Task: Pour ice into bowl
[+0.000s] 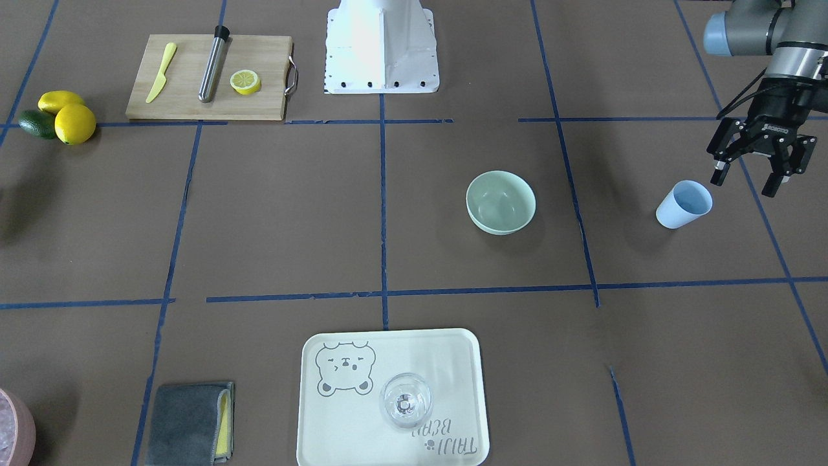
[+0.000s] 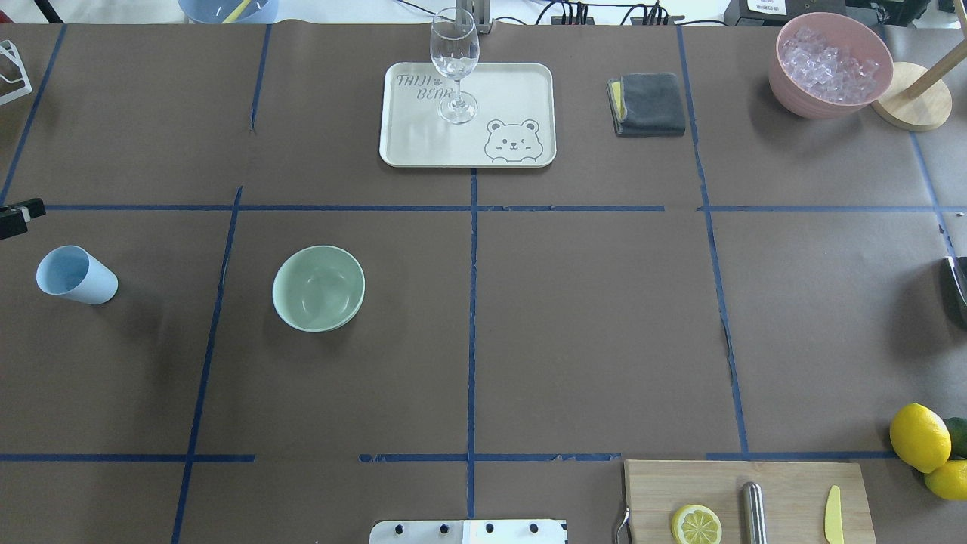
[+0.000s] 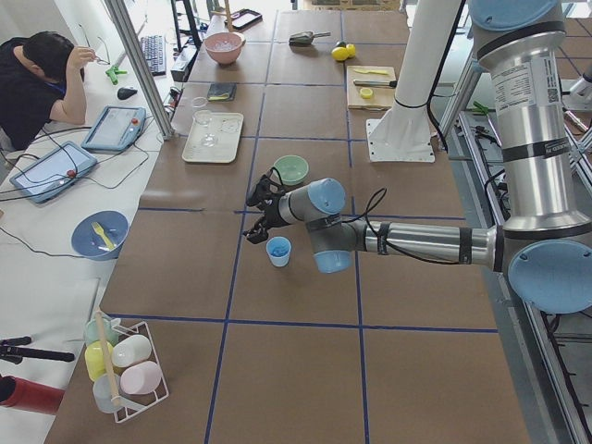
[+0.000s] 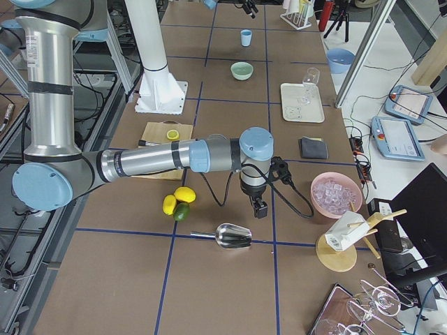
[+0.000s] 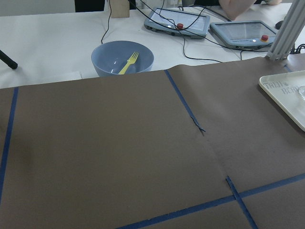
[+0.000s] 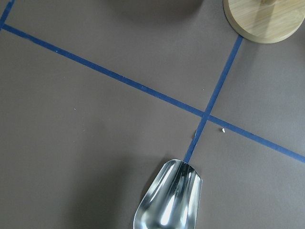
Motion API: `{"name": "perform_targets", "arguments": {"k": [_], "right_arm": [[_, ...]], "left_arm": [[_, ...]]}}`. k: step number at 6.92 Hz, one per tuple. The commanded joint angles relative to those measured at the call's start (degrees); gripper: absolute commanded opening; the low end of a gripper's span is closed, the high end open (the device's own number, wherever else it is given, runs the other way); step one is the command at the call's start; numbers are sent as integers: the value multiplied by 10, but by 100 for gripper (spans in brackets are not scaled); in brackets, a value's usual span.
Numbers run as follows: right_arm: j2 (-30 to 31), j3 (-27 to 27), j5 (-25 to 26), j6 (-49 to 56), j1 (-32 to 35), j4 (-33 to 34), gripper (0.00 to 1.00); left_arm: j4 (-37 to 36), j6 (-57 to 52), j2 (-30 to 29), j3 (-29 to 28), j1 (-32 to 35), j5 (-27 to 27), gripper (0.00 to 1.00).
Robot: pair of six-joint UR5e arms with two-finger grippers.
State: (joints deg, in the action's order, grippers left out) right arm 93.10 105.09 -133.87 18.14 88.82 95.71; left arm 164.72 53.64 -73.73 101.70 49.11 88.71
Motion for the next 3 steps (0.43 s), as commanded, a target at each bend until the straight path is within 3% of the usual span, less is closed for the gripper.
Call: {"name": "perform_targets", "arguments": {"k": [1,3], "right_arm": [[8,6,0,0,0,0,100],[9,7,0,2,0,0,100]], "left_arm": [[3,84,31,1,-146,-191,100],[0,121,47,-18,-243,-344,100]]}}
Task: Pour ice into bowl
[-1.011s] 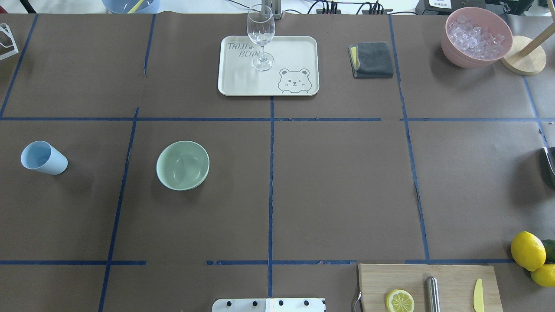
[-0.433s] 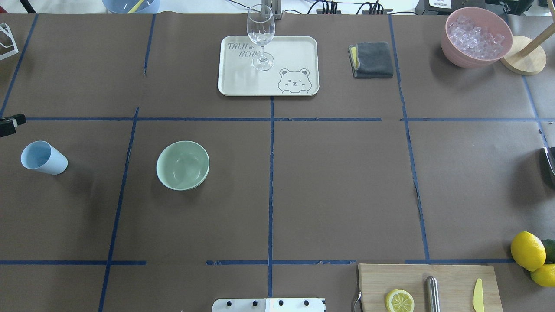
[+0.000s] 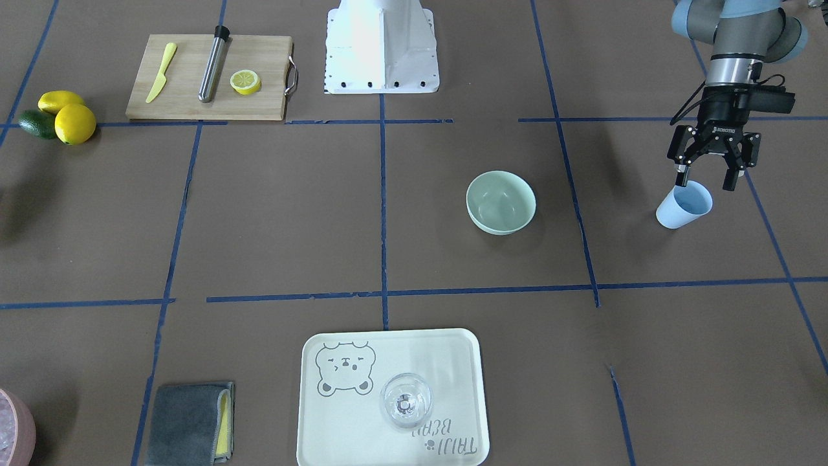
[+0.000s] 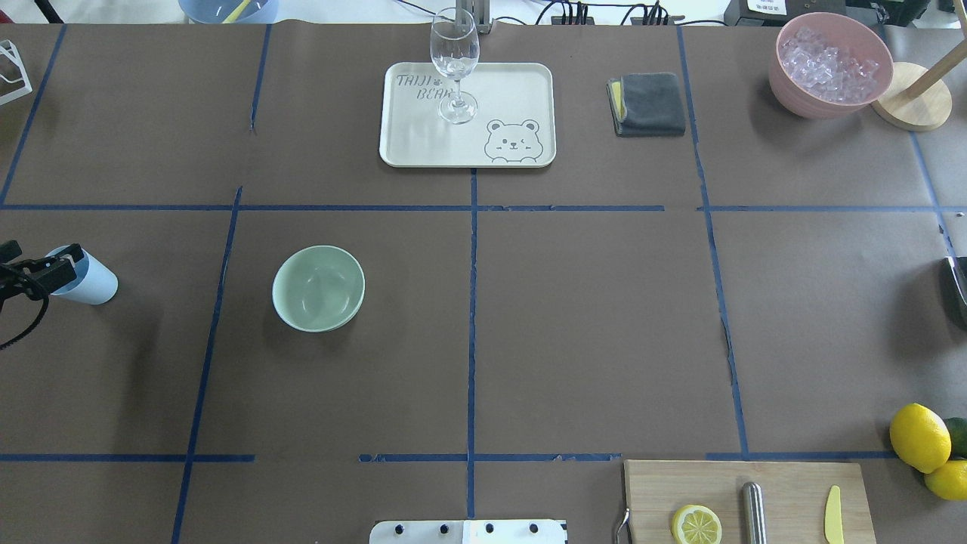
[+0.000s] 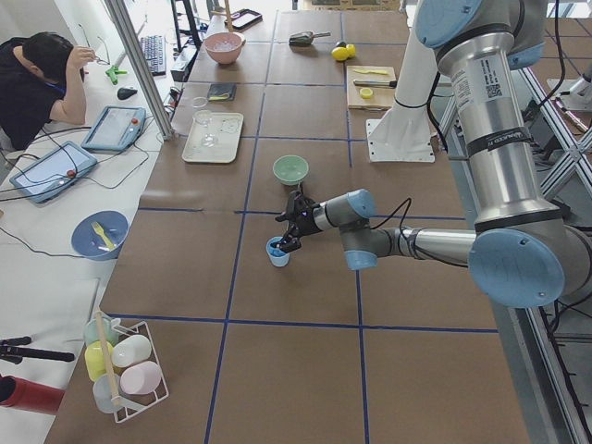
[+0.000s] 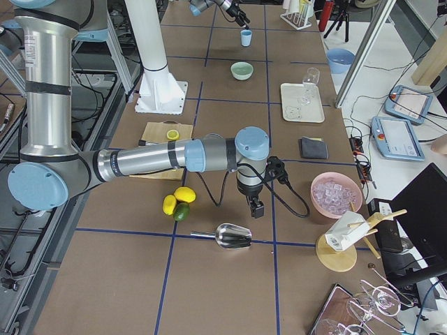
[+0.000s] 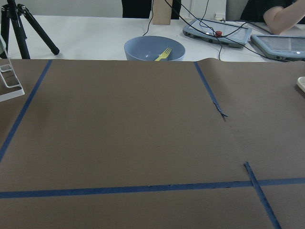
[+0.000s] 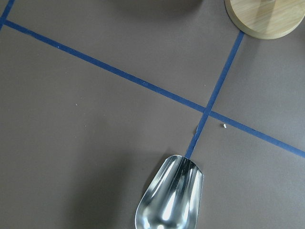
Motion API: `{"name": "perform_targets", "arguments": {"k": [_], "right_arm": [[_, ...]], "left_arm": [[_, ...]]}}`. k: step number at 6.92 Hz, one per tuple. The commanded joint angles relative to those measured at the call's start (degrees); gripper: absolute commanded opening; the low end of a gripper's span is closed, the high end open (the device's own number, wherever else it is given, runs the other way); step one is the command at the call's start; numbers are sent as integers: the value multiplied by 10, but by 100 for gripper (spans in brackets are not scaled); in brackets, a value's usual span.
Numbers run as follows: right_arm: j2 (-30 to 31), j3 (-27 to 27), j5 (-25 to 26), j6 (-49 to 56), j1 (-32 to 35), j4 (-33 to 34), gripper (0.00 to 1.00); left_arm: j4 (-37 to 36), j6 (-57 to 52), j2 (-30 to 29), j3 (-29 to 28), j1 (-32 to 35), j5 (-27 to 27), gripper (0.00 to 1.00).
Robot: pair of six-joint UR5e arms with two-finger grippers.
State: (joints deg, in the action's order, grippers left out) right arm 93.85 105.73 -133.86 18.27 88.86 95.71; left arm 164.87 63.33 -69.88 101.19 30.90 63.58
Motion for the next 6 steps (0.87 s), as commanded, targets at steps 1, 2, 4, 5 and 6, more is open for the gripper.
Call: {"name": "perform_targets", "arguments": {"k": [1,2,4,5,6], "right_arm": [[2,1,0,0,0,0,100],[5,4,0,0,0,0,100],[11,8,-1,0,0,0,100],[12,9,-1,0,-1,0,100],[12,9,-1,0,0,0,100]], "left_arm": [[-2,52,8,-42,-99,-152,100],[-2,65,8,-56,-124,-194,100],[-2,65,7,-68,-139,-219,100],[-2,65,4,-68,-141,-227,100],[-2,66,-6,-82,-143,-231,100]]}}
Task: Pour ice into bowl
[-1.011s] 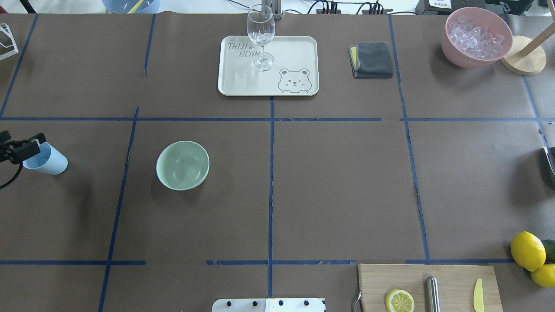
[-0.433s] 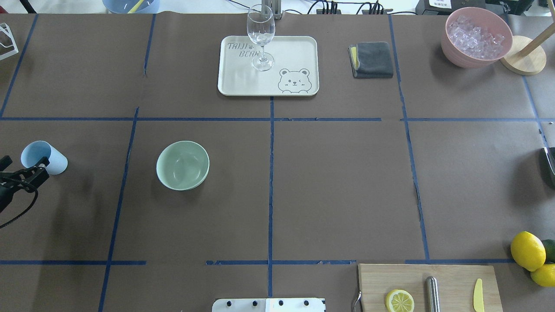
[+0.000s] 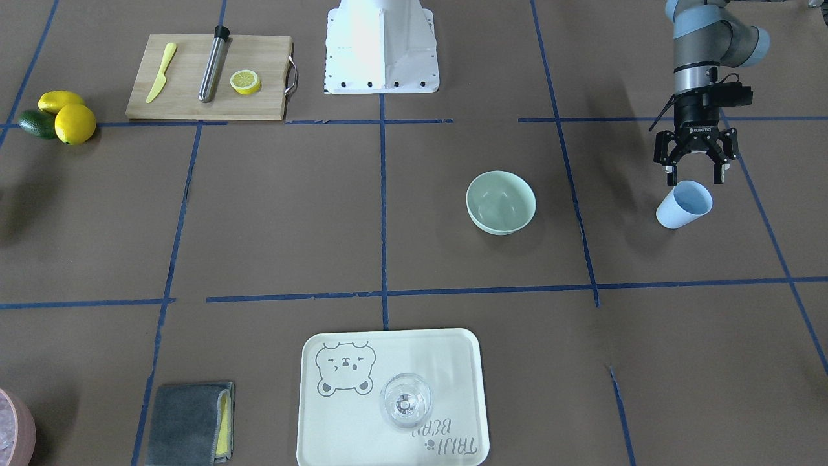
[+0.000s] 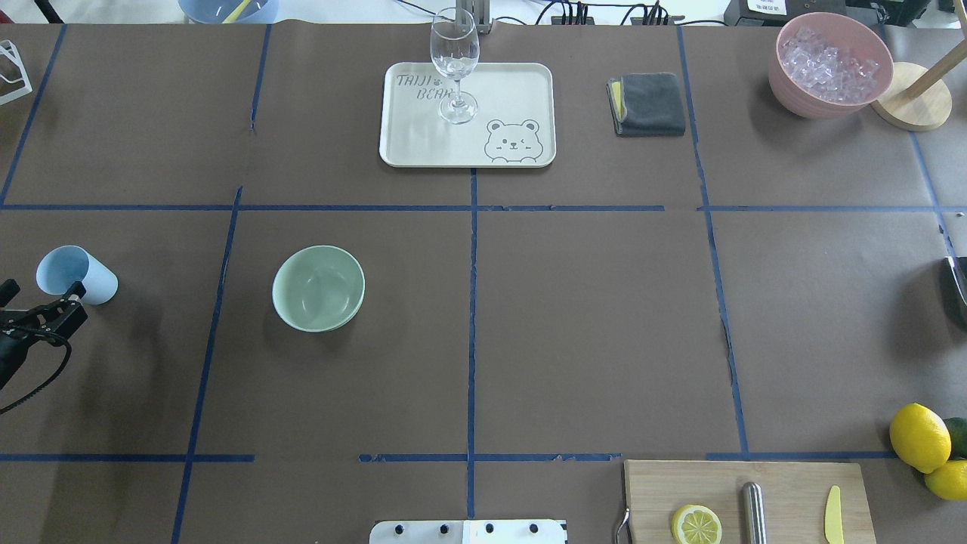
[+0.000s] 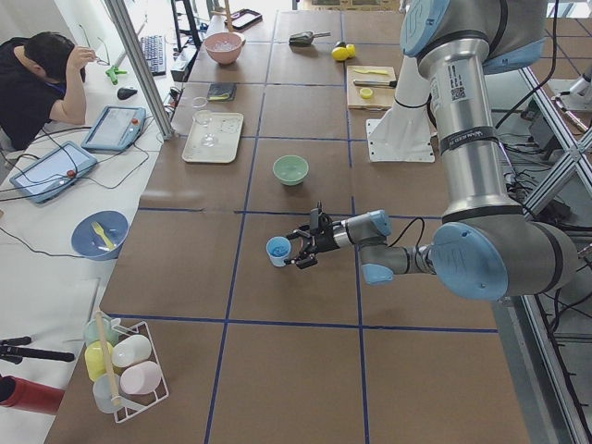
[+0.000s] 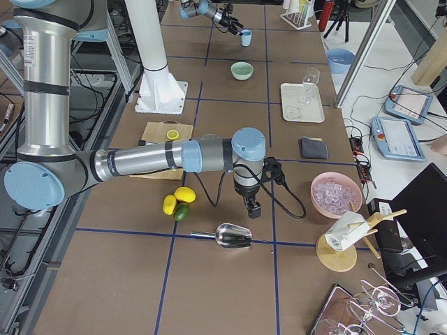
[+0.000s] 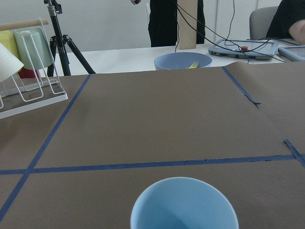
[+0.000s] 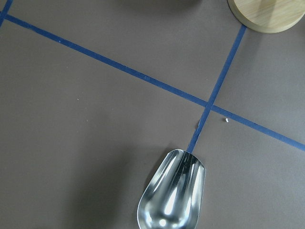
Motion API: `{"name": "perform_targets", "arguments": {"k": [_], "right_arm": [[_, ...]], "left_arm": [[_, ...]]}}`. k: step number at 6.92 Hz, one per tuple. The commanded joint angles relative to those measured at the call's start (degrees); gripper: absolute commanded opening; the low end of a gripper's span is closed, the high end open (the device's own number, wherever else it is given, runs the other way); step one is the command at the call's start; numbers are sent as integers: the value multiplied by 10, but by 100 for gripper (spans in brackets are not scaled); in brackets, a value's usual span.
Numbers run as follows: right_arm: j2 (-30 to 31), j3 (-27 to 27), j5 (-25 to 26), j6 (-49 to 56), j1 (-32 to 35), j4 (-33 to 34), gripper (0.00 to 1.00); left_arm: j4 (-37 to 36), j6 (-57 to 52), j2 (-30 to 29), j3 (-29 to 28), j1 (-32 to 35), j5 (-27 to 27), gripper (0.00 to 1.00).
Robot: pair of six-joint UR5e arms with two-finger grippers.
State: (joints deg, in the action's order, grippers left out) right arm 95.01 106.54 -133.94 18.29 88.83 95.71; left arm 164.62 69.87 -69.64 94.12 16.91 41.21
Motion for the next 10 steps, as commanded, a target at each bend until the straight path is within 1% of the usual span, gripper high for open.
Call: {"name": "perform_targets", "arguments": {"k": [1,2,3,7,10], "right_arm": [[1,0,1,0,0,0,100],[1,0,1,0,0,0,100],[0,-1,1,0,-1,0,100],[-5,-1,1,-2,-1,0,100],[-7,-1,1,-2,0,0,100]], "left_arm": [[1,2,-39,-35,-3,-26,100],[7,5,-62,-68,-3,-36,100],[8,8,-72,-71,-3,-35,100],[9,35,-112,-123,-2,-35,100],[9,45,-111,-124,8,-34,100]]}}
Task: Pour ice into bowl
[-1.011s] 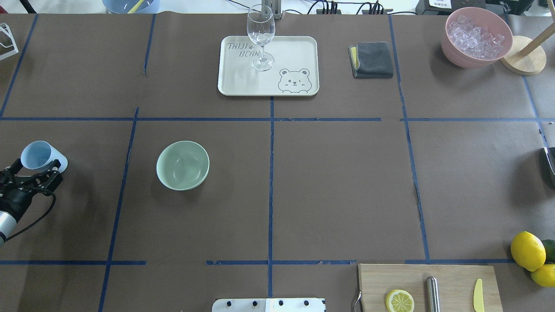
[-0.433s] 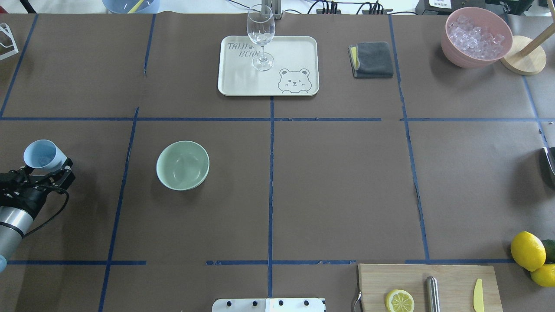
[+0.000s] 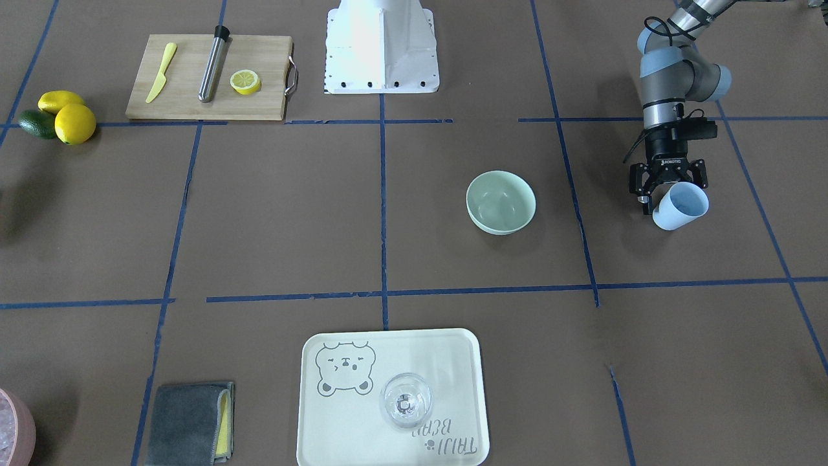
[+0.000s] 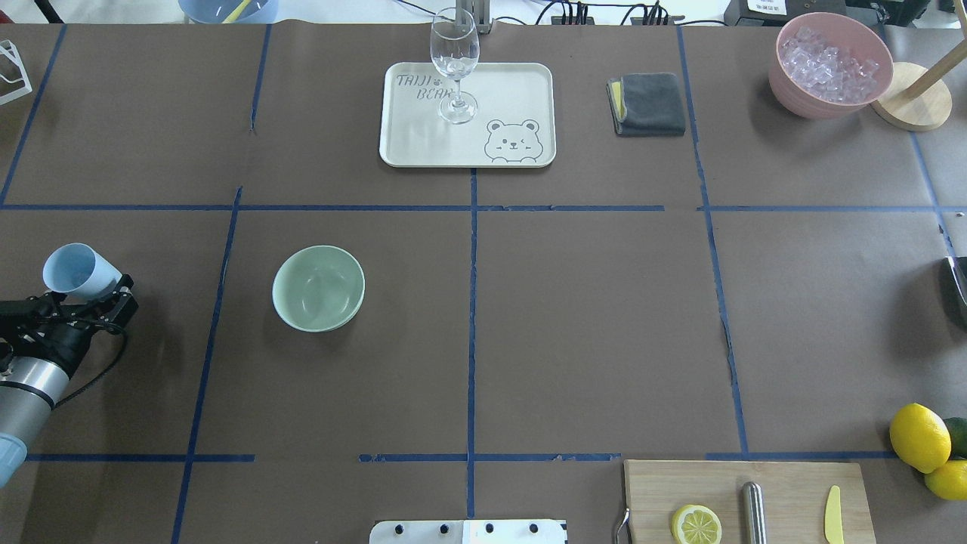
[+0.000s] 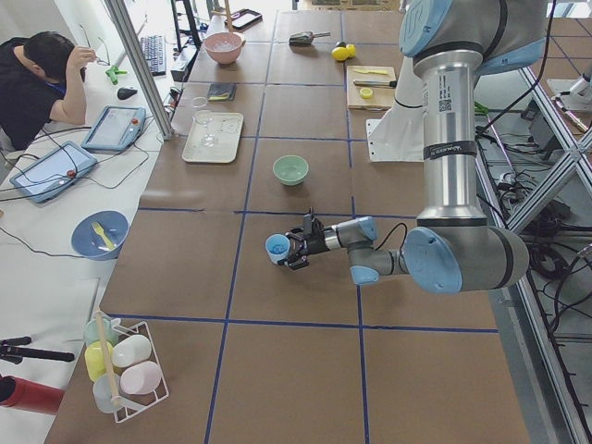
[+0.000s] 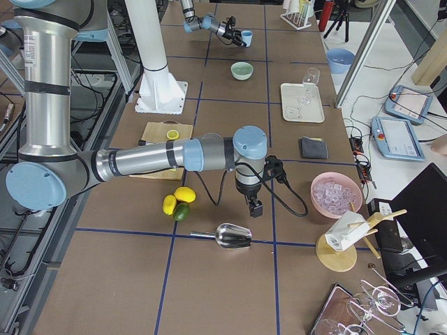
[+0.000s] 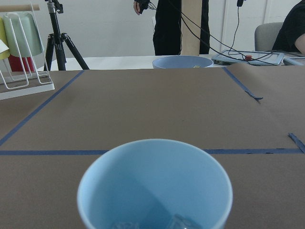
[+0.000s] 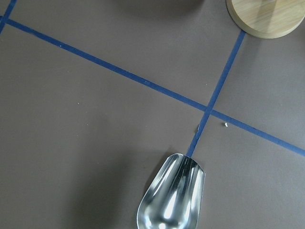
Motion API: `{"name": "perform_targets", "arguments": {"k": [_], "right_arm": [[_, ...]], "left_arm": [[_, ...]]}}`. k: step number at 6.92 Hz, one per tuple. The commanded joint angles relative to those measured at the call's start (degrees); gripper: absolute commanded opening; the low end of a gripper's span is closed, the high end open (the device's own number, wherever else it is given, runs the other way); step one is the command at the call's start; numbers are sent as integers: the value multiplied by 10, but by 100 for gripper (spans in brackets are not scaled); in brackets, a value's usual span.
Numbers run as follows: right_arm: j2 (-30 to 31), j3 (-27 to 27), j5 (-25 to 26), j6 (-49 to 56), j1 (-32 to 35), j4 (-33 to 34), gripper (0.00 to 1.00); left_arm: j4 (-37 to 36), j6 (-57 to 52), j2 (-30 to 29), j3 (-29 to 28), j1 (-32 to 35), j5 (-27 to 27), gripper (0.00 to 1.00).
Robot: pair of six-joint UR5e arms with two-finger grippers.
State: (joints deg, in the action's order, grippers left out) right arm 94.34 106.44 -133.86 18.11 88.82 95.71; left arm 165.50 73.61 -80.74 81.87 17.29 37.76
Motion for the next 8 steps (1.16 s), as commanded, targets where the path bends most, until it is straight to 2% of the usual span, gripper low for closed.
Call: {"name": "perform_targets", "arguments": {"k": [1,5,6,7,8], "right_arm": [[-1,0,0,1,0,0,100],[-1,0,0,1,1,0,100],[-2,0,0,1,2,0,100],[-2,0,1,1,3,0,100],[-2,0,1,1,3,0,100]], "left_arm": [[0,20,1,-2,8,1,100],[0,30,-2,-4,13,0,97],[-1,30,-5,-4,13,0,85],[-1,30,-6,-4,12,0,80],[-1,30,-6,-8,12,0,80]]}}
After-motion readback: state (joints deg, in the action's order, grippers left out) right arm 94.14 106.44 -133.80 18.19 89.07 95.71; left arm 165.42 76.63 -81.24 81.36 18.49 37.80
